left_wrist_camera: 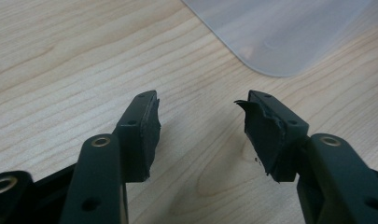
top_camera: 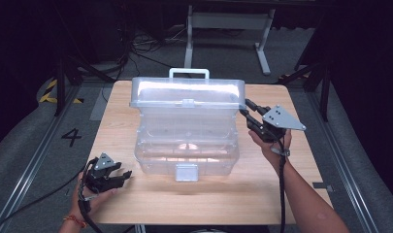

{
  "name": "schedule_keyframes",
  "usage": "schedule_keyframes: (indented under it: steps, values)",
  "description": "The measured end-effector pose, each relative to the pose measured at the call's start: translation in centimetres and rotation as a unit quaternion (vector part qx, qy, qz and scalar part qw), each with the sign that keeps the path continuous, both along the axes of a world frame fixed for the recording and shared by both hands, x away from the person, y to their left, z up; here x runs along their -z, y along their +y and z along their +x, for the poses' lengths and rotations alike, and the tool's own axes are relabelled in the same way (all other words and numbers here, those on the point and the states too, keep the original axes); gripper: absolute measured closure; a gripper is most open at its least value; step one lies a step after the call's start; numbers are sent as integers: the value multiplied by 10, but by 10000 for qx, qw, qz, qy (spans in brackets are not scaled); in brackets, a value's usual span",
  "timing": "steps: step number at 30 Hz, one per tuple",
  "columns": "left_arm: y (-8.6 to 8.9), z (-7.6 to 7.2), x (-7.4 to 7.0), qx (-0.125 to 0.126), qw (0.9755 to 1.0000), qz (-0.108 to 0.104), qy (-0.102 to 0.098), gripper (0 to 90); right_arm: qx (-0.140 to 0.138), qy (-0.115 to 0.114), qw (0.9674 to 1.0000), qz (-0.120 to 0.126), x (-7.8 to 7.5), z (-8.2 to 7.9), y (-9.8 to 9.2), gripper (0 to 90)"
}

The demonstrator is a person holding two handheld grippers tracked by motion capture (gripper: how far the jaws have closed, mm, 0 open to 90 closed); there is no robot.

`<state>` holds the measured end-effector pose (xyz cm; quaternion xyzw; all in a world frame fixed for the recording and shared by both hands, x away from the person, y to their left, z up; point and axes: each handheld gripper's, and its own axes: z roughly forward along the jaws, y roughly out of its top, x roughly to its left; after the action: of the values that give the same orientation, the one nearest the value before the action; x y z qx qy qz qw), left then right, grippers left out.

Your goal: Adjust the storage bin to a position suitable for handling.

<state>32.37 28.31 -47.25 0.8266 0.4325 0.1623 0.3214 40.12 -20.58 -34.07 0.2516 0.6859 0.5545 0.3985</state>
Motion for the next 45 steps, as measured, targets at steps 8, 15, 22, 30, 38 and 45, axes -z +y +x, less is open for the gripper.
schedule_keyframes:
  steps: [8, 15, 22, 30, 38, 45]
  values:
    - [1, 0, 3, 42, 10000, -11, 14, 397, 215, -90, 9997, 5, -6, 7, 4, 741]
    - [8, -2, 8, 117, 9997, -99, -169, 299, 260, -118, 9995, -126, -11, 13, 5, 758]
    - [8, -2, 8, 84, 9998, -82, -151, 273, 329, -136, 9992, -182, -14, 18, 6, 772]
    - [9, -3, 8, 77, 9999, -50, -134, 265, 412, -126, 9990, -123, -17, 25, 7, 788]
    - [9, -3, 8, 78, 9999, -47, -133, 265, 522, -9, 9986, -4, -21, 32, 10, 803]
    - [9, -2, 8, 74, 9999, -48, -143, 265, 568, 112, 9983, 67, -25, 40, 11, 815]
